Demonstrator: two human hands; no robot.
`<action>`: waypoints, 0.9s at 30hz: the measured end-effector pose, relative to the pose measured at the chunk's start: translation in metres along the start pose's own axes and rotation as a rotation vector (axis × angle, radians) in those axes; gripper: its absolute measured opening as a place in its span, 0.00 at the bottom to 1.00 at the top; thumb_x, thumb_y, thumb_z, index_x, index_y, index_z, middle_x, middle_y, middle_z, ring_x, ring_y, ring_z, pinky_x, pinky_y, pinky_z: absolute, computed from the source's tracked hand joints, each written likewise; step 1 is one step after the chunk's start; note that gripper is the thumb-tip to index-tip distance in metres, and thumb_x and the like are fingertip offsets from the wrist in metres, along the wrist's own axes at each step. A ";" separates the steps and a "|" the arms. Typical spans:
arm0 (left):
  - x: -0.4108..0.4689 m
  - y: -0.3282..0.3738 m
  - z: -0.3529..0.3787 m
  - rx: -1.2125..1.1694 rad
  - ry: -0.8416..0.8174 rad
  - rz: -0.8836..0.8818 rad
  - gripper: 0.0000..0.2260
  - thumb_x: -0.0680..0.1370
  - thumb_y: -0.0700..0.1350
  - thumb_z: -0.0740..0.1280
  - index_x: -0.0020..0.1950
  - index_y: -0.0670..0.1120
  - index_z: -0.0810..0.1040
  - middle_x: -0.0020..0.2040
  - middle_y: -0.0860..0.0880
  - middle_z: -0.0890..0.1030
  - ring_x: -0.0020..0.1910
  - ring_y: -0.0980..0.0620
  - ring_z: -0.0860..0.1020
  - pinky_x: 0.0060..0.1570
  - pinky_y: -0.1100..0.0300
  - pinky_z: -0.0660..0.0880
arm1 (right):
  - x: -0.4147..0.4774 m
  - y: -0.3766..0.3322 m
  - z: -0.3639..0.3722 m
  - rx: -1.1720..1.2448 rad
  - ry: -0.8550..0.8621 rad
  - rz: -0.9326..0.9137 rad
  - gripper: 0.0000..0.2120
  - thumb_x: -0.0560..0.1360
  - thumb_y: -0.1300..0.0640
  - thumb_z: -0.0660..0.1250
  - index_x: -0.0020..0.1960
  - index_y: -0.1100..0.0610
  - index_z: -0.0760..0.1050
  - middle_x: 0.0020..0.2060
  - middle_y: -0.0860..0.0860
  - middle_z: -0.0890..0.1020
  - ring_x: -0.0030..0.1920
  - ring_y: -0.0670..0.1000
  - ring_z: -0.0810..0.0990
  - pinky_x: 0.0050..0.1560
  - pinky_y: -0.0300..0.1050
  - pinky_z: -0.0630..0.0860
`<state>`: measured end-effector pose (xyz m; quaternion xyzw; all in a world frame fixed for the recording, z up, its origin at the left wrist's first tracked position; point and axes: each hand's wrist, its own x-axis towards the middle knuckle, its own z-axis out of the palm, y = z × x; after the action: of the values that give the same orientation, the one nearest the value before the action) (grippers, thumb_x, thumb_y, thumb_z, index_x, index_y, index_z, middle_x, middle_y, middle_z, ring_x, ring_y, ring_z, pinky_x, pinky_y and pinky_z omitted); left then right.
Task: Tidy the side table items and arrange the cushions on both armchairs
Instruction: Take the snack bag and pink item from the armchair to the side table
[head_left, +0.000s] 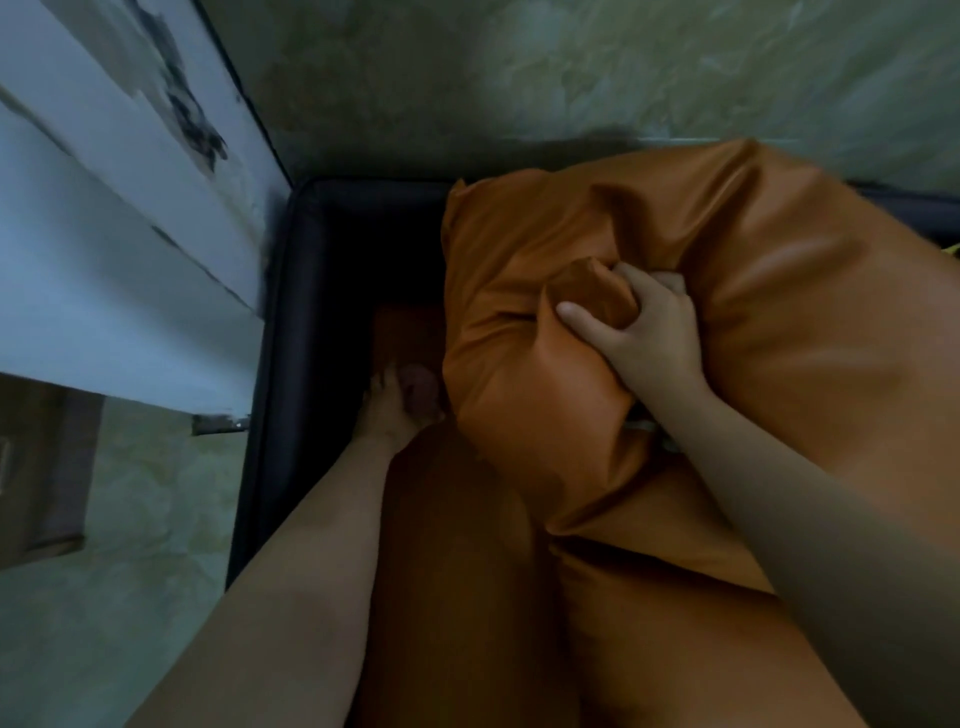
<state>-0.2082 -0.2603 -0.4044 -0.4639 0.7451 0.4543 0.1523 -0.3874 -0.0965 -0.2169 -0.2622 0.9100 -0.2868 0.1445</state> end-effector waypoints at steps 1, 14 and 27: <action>0.004 -0.002 0.003 -0.046 -0.002 -0.015 0.49 0.68 0.53 0.76 0.78 0.50 0.46 0.76 0.44 0.55 0.73 0.41 0.60 0.69 0.44 0.64 | 0.002 0.003 0.001 0.004 0.007 -0.008 0.27 0.68 0.41 0.72 0.60 0.55 0.76 0.59 0.58 0.73 0.61 0.53 0.72 0.55 0.36 0.64; -0.060 0.000 0.011 -0.376 0.330 -0.018 0.27 0.74 0.47 0.71 0.69 0.48 0.63 0.65 0.44 0.71 0.59 0.45 0.74 0.52 0.53 0.75 | 0.003 0.006 0.004 0.063 0.041 -0.074 0.33 0.65 0.32 0.68 0.58 0.55 0.77 0.55 0.55 0.79 0.61 0.53 0.73 0.60 0.44 0.71; -0.219 0.032 -0.068 -0.516 0.539 0.131 0.27 0.71 0.49 0.74 0.65 0.47 0.66 0.58 0.51 0.74 0.56 0.52 0.74 0.53 0.59 0.74 | -0.036 -0.048 -0.032 0.168 -0.077 -0.118 0.23 0.69 0.39 0.71 0.51 0.59 0.79 0.45 0.52 0.83 0.46 0.49 0.80 0.58 0.51 0.75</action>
<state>-0.1066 -0.1895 -0.2084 -0.5413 0.6477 0.4973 -0.2005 -0.3523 -0.0950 -0.1587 -0.3131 0.8594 -0.3600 0.1836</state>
